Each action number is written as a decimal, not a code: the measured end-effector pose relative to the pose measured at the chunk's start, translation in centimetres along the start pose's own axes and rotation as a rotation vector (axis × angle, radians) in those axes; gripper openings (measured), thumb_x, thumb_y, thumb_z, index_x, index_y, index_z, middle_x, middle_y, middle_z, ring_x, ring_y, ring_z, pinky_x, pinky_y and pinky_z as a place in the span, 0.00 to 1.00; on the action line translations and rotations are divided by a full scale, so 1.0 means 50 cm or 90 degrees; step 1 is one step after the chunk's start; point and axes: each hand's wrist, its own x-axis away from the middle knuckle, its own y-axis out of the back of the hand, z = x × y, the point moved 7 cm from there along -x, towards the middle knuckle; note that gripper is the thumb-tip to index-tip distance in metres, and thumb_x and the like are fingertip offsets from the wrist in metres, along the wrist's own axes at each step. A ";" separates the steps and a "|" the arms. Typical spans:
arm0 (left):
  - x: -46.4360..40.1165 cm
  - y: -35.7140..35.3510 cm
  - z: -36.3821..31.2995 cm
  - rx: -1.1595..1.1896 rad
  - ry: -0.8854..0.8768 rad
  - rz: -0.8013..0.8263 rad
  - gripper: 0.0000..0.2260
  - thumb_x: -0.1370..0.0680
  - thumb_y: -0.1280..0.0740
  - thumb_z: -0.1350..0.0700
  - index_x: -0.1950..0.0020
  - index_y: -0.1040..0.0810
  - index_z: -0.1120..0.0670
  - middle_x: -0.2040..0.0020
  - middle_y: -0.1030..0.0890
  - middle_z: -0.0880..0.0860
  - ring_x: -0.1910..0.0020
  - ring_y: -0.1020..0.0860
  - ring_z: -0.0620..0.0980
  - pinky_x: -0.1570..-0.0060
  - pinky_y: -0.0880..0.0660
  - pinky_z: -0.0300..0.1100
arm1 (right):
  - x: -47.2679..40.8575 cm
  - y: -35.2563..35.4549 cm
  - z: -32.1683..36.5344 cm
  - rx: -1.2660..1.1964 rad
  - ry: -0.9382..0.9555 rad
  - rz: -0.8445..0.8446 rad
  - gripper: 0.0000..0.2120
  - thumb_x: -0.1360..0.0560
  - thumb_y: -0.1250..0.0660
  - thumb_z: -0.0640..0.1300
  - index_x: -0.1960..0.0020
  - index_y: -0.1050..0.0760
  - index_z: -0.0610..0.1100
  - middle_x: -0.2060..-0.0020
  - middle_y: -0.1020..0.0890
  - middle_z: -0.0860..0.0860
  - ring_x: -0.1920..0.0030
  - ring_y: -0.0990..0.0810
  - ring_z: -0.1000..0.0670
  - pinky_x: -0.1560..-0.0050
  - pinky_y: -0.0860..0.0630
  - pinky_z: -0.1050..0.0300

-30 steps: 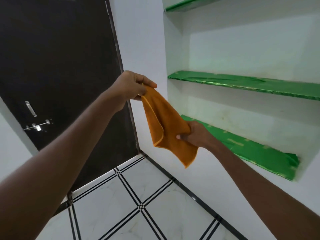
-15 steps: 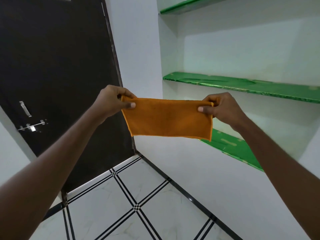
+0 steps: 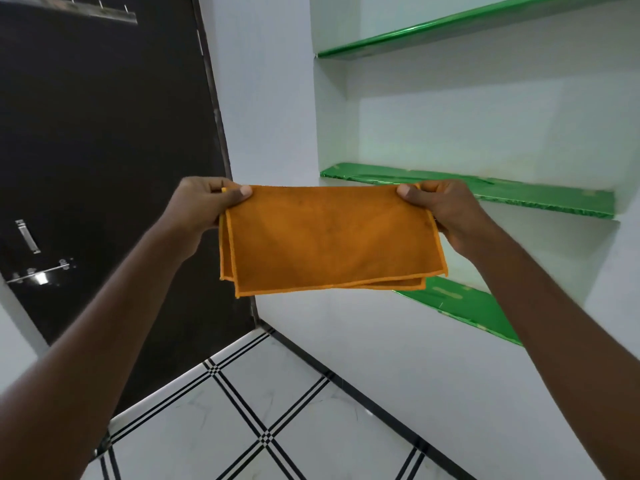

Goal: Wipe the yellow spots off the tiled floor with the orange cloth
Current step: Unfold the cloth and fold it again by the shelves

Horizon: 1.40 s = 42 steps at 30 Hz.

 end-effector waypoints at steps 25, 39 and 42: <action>0.354 -0.517 -0.287 0.091 -0.268 0.577 0.07 0.22 0.30 0.60 0.46 0.18 0.60 0.56 0.16 0.58 0.59 0.19 0.47 0.57 0.20 0.41 | 0.554 0.328 -0.038 -0.107 -0.053 -0.454 0.23 0.17 0.39 0.57 0.50 0.16 0.39 0.55 0.12 0.42 0.51 0.13 0.40 0.40 0.18 0.43; 1.113 -0.964 -0.540 0.146 -0.194 0.975 0.10 0.21 0.30 0.56 0.42 0.17 0.57 0.46 0.16 0.55 0.49 0.17 0.53 0.53 0.18 0.43 | 1.385 0.686 -0.104 -0.398 -0.184 -0.553 0.30 0.26 0.31 0.57 0.27 0.28 0.47 0.34 0.18 0.40 0.37 0.17 0.33 0.40 0.20 0.33; 1.352 -1.043 -0.568 0.149 -0.187 1.050 0.10 0.20 0.31 0.55 0.40 0.18 0.56 0.45 0.16 0.55 0.48 0.16 0.53 0.52 0.18 0.44 | 1.612 0.754 -0.110 -0.338 -0.266 -0.686 0.33 0.29 0.26 0.45 0.26 0.31 0.45 0.37 0.18 0.42 0.40 0.17 0.35 0.45 0.18 0.35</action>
